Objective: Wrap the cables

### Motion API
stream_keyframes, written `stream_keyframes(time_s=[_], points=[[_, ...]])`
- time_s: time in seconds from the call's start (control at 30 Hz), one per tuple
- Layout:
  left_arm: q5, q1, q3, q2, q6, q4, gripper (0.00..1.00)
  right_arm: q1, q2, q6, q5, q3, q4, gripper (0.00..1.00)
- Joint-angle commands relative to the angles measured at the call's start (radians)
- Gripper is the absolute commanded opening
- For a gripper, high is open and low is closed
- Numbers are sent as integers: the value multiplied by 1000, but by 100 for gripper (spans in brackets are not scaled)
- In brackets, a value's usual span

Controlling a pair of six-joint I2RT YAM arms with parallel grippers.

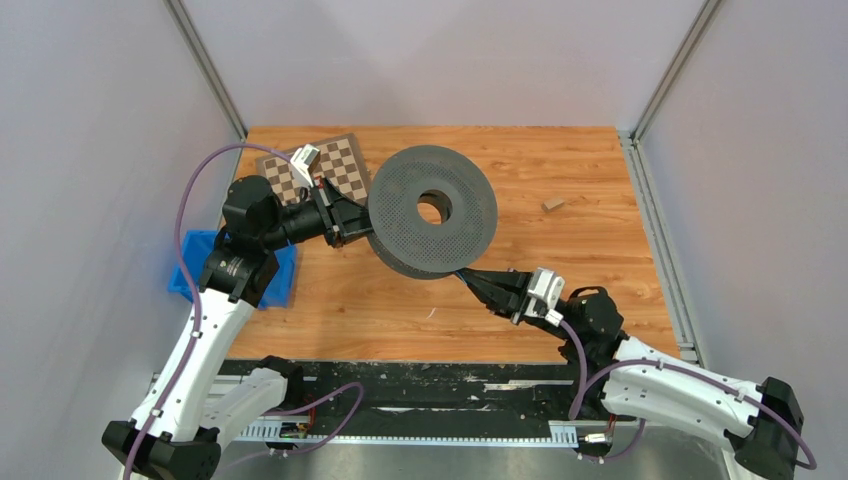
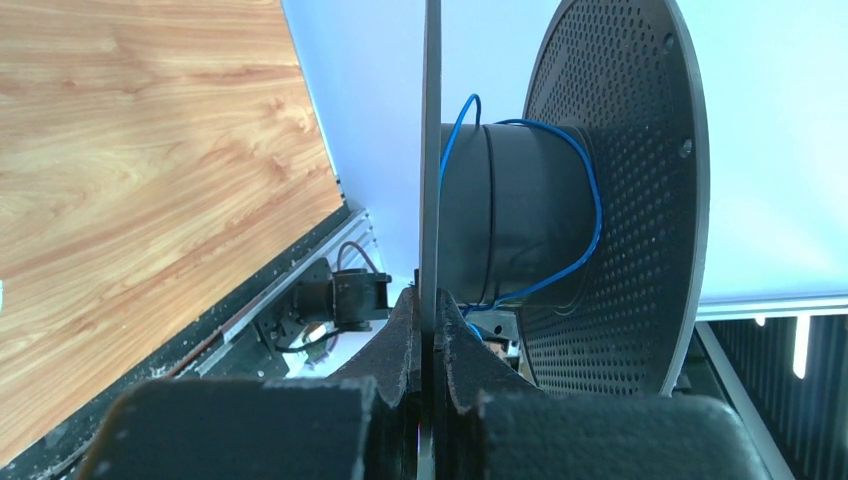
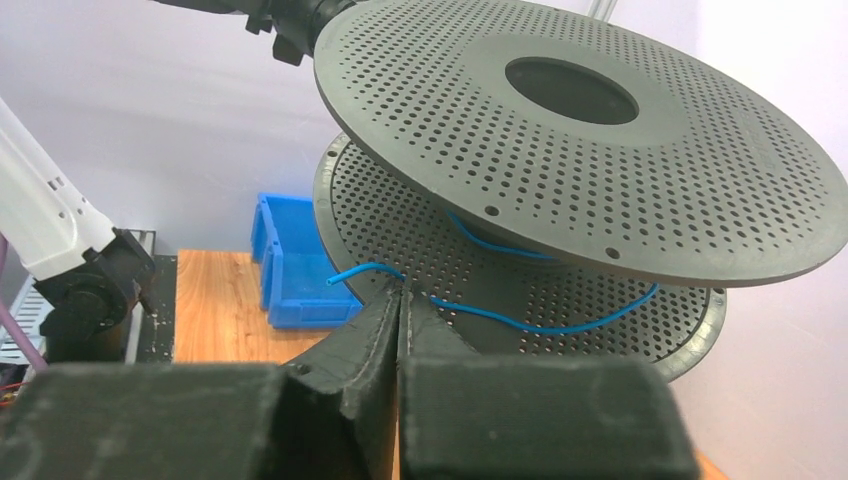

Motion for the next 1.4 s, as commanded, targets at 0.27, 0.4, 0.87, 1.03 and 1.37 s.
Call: stream_keyframes(time_s=[0.27, 0.4, 0.87, 1.03, 1.37], points=[[-69, 5, -15, -66, 42, 110, 0, 32, 81, 114, 116, 136, -12, 0], [-92, 5, -40, -83, 48, 144, 0, 37, 142, 170, 177, 198, -92, 0], [-101, 5, 14, -73, 99, 11, 0, 53, 7, 82, 267, 161, -241, 17], [-22, 6, 32, -43, 105, -1, 0, 54, -118, -21, 237, 171, -425, 30], [75, 6, 59, -4, 106, -10, 0, 53, -221, -149, 77, 137, -574, 42]])
